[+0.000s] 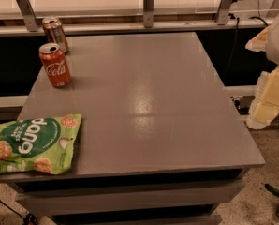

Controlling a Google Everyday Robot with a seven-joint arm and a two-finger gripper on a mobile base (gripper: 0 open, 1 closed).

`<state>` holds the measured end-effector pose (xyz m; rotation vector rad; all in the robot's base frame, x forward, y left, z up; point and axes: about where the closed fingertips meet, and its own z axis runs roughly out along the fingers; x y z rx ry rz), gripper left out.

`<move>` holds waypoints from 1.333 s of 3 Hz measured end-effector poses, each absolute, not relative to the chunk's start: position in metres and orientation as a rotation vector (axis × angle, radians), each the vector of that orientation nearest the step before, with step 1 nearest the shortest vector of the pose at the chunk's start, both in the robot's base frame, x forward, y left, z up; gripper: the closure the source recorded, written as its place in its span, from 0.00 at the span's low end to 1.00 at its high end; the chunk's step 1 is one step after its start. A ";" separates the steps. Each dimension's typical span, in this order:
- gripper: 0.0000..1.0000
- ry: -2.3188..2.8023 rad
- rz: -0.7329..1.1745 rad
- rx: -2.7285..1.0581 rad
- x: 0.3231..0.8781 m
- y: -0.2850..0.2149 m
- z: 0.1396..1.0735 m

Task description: Knock coke can over

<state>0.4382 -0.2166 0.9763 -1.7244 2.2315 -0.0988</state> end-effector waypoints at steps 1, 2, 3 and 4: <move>0.00 2.231 -0.099 -1.724 0.438 -0.217 0.976; 0.00 2.192 -0.078 -1.726 0.447 -0.209 0.978; 0.00 2.104 0.021 -1.694 0.477 -0.185 0.978; 0.00 1.993 0.240 -1.669 0.510 -0.127 0.968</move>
Offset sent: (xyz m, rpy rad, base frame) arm 0.0195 0.0158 -0.0019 0.0620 -0.0158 0.0494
